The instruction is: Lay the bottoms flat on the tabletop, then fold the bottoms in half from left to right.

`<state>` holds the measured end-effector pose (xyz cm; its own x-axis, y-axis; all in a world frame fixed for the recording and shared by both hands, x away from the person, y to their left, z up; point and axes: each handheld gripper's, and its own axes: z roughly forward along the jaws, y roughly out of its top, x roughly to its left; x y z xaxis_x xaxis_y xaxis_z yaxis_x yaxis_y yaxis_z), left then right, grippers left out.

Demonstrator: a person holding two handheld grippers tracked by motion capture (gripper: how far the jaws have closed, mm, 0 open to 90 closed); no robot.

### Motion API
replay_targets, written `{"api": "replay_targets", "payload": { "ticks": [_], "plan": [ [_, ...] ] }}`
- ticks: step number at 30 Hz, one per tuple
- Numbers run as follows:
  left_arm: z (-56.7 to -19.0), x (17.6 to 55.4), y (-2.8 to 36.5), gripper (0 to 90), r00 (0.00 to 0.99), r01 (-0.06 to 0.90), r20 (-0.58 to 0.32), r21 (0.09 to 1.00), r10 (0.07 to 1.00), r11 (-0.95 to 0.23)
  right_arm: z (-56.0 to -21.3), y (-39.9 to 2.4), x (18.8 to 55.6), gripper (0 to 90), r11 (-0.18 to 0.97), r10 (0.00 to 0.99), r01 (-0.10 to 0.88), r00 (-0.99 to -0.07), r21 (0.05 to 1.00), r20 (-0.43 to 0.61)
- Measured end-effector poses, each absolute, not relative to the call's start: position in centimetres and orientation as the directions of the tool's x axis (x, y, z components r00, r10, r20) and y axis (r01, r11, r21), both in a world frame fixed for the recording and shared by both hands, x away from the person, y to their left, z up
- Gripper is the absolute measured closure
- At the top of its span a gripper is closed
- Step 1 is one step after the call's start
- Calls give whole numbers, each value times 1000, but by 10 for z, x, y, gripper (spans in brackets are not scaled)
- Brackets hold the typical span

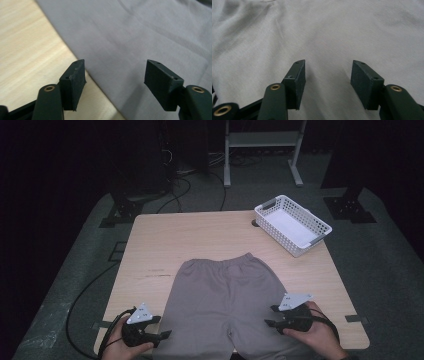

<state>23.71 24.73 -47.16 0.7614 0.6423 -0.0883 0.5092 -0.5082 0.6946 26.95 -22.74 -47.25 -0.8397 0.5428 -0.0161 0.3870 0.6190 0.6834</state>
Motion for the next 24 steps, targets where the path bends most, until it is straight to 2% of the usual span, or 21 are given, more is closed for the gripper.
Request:
{"api": "replay_targets", "payload": {
  "ticks": [10, 12, 13, 17, 19, 22, 24],
  "plan": [
    [-473, 235, 239, 249, 768, 485, -39, 688, 640, -540, -474, -228, 270, 445, 620, 545, 389, -839, 682, -16],
    [-474, 235, 236, 258, 767, 462, 11, 684, 642, -564, -474, -228, 269, 444, 620, 545, 390, -838, 681, -15],
    [-473, 234, 234, 272, 764, 464, 7, 688, 645, -558, -474, -228, 269, 444, 620, 545, 391, -838, 681, -15],
    [-471, 233, 231, 542, 776, 453, 2, 693, 631, -560, -474, -227, 270, 444, 620, 545, 391, -838, 680, -14],
    [-471, 233, 231, 648, 780, 452, -2, 694, 626, -560, -474, -227, 270, 443, 621, 545, 392, -838, 679, -15],
    [-471, 236, 230, 792, 775, 468, -26, 695, 632, -545, -474, -227, 270, 444, 620, 546, 392, -838, 679, -15],
    [-471, 238, 229, 856, 769, 476, -34, 696, 638, -537, -474, -227, 270, 444, 620, 545, 392, -838, 680, -14]
  ]
}}
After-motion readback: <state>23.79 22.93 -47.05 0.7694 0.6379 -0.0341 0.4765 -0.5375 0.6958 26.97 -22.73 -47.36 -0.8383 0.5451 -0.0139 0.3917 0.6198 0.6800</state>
